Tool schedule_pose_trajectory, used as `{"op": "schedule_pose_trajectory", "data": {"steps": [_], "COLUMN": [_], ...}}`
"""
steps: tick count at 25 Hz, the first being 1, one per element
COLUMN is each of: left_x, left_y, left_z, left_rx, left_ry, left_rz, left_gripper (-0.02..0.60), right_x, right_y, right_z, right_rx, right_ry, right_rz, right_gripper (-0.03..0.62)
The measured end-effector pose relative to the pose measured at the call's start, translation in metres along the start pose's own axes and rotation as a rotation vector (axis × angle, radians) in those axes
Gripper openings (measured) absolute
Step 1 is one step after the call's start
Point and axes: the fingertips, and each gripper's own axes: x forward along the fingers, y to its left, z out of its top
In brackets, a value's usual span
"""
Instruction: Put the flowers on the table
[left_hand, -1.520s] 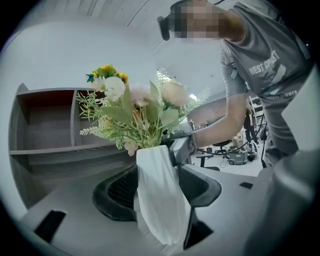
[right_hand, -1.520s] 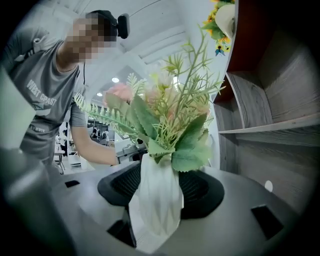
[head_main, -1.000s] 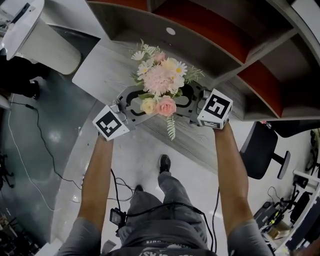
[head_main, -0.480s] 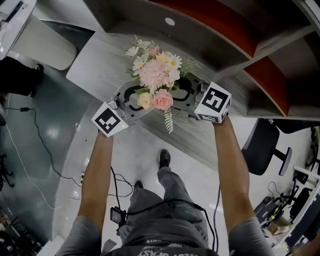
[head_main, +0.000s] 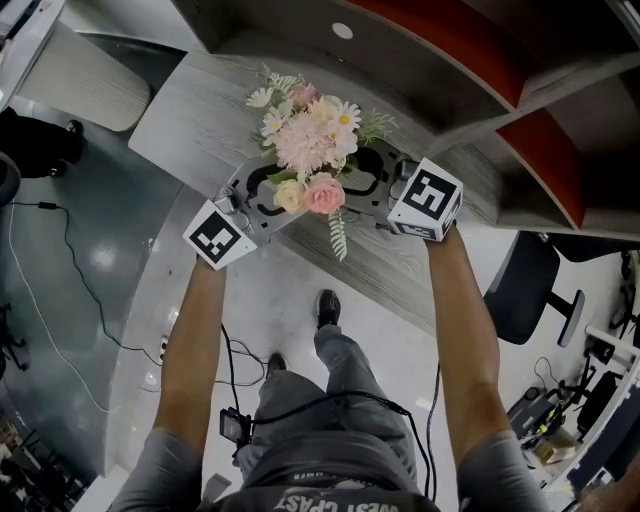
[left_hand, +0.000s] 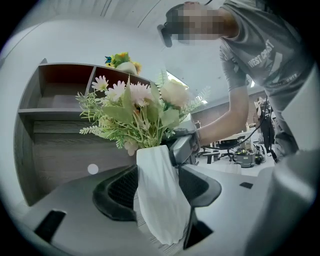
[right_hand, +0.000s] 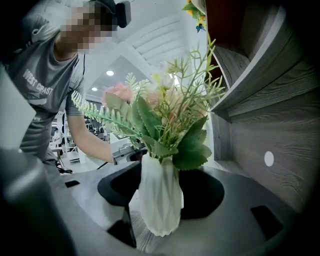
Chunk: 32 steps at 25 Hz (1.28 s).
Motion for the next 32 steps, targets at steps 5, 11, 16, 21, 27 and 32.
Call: {"op": "schedule_pose_trajectory", "data": {"steps": [5,11,16,21,27,32], "left_x": [0.001,0.004,0.011,0.005,-0.010,-0.022], "left_y": [0.002,0.007,0.006,0.000,-0.007,-0.005], "left_z": [-0.007,-0.005,-0.014,-0.008,-0.016,-0.016], "left_rx": [0.002,-0.013,0.011,0.015,0.005,-0.005], "left_ry": [0.012,0.017,0.040,0.042,0.050,0.054], "left_rz": [-0.001,-0.011,-0.025,-0.015,0.003,0.028], "left_gripper": [0.270,0.273,0.294,0.307,0.308,0.308], "right_x": [0.001,-0.001,-0.005,-0.005,0.001,0.008], "right_y": [-0.003,-0.010,-0.016,-0.008,0.004,0.006], "right_z": [-0.006,-0.004,-0.015,-0.011,-0.020,-0.019], "right_rx": [0.012,0.046,0.068,0.071,0.078,0.084], "right_ry": [-0.005,-0.007,0.009,0.024,0.034,0.036], "right_rz": [0.000,-0.017,-0.043,-0.066,-0.087,-0.113], "right_gripper": [0.255,0.268,0.292,0.308,0.319,0.321]}}
